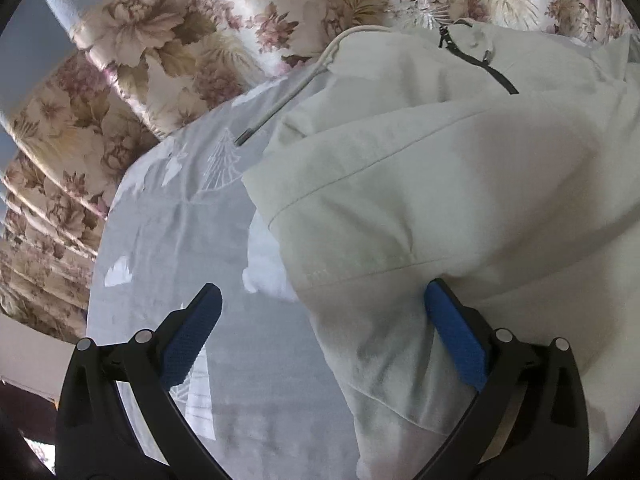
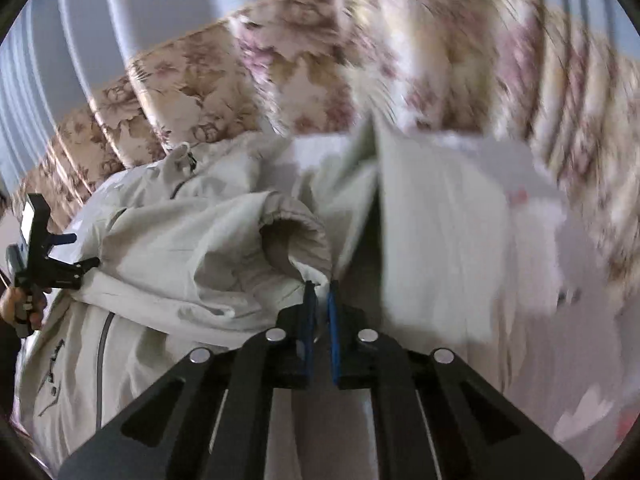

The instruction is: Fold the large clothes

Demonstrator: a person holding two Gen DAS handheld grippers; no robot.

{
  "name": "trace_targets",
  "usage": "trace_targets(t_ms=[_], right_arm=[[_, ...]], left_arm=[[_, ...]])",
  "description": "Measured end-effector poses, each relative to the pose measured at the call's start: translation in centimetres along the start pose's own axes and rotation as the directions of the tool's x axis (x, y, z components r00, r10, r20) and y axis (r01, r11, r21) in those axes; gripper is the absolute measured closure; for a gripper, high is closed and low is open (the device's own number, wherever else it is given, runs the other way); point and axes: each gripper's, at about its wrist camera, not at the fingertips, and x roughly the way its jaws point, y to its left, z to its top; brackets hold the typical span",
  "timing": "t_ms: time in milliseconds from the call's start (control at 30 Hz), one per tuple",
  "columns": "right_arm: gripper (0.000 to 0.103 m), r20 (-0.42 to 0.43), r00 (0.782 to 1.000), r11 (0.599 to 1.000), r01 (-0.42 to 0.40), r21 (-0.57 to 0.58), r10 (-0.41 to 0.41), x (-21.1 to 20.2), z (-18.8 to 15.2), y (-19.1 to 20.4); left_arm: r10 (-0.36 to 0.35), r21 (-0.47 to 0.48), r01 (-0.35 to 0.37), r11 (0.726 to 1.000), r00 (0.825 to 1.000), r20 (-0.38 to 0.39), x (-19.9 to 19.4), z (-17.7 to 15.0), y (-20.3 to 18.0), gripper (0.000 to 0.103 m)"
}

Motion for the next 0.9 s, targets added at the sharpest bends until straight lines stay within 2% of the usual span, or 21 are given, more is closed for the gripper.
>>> trace_targets(t_ms=[33, 100, 133, 200, 333, 433, 467, 500, 533, 600, 633, 700, 733, 767, 800, 900], right_arm=[[0.098, 0.006, 0.999, 0.996, -0.048, 0.074, 0.048, -0.1, -0.3, -1.1], [0.097, -0.007, 0.986, 0.959, -0.158, 0.234, 0.164, 0.2, -1.1, -3.5], [0.095, 0.006, 0.987, 0.958, -0.156, 0.243, 0.159, -0.2, -1.3, -3.4], [0.09, 0.008, 0.994, 0.979, -0.113, 0.17, 0.113, -1.3, -0.9, -1.8], [0.088, 0.077, 0.992, 0.99, -0.111, 0.083, 0.105, -4.1, 1.3, 0.7], [0.088, 0.027, 0.988, 0.988, -0.154, 0.008, 0.153, -3.2, 2.6, 3.0], [0.088, -0.015, 0.983, 0.983, -0.181, -0.013, 0.181, -2.2, 2.7, 4.0], [0.082, -0.048, 0.98, 0.981, -0.193, -0.011, 0.192, -1.2, 2.7, 4.6], [0.069, -0.063, 0.98, 0.982, -0.187, -0.006, 0.187, -0.6, 2.8, 4.7], [0.052, -0.096, 0.982, 0.986, -0.164, 0.016, 0.165, 1.2, 2.2, 4.7], [0.051, -0.107, 0.98, 0.985, -0.166, 0.035, 0.169, 2.2, 2.1, 4.7], [0.051, -0.09, 0.974, 0.978, -0.207, 0.04, 0.21, 3.0, 1.9, 5.2], [0.058, -0.077, 0.972, 0.975, -0.22, 0.029, 0.222, 3.1, 1.9, 5.8], [0.075, -0.065, 0.976, 0.978, -0.207, -0.003, 0.207, 3.2, 2.0, 6.6], [0.093, -0.056, 0.986, 0.986, -0.159, -0.049, 0.156, 3.2, 2.2, 7.7], [0.094, 0.057, 0.994, 0.985, -0.086, -0.151, 0.095, 0.6, 3.5, 10.6]], left_arm=[[-0.007, 0.0, 0.007, 1.0, 1.0, 0.0, 0.1, 0.1, -0.2, 0.003], [-0.009, 0.004, 0.009, 1.0, 1.0, 0.001, 0.1, 0.2, -0.4, 0.003], [-0.001, 0.013, 0.001, 1.0, 1.0, 0.006, 0.0, 0.1, -0.6, 0.003], [0.034, 0.044, -0.035, 0.998, 0.999, 0.018, -0.3, 0.0, -1.1, 0.003], [0.075, 0.075, -0.077, 0.994, 0.997, 0.031, -0.7, -0.1, -1.6, 0.003], [0.055, 0.059, -0.057, 0.997, 0.998, 0.026, -0.6, -0.1, -1.2, 0.003], [0.049, 0.053, -0.051, 0.997, 0.998, 0.024, -0.6, -0.1, -1.1, 0.003], [0.043, 0.047, -0.044, 0.998, 0.999, 0.022, -0.6, -0.1, -0.9, 0.003], [0.042, 0.047, -0.043, 0.998, 0.999, 0.022, -0.6, -0.1, -0.9, 0.003], [0.045, 0.05, -0.046, 0.998, 0.999, 0.026, -0.6, -0.2, -0.8, 0.003], [0.044, 0.05, -0.045, 0.998, 0.999, 0.028, -0.5, -0.2, -0.8, 0.003], [0.041, 0.047, -0.042, 0.998, 0.999, 0.029, -0.4, -0.2, -0.8, 0.003], [0.04, 0.044, -0.041, 0.998, 0.999, 0.029, -0.4, -0.1, -0.8, 0.003], [0.04, 0.042, -0.042, 0.998, 0.999, 0.03, -0.3, 0.0, -0.7, 0.003], [0.046, 0.037, -0.048, 0.998, 0.998, 0.029, -0.3, 0.0, -0.7, 0.003], [0.08, 0.019, -0.08, 0.997, 0.996, 0.031, -0.2, -0.3, -0.2, 0.003]])
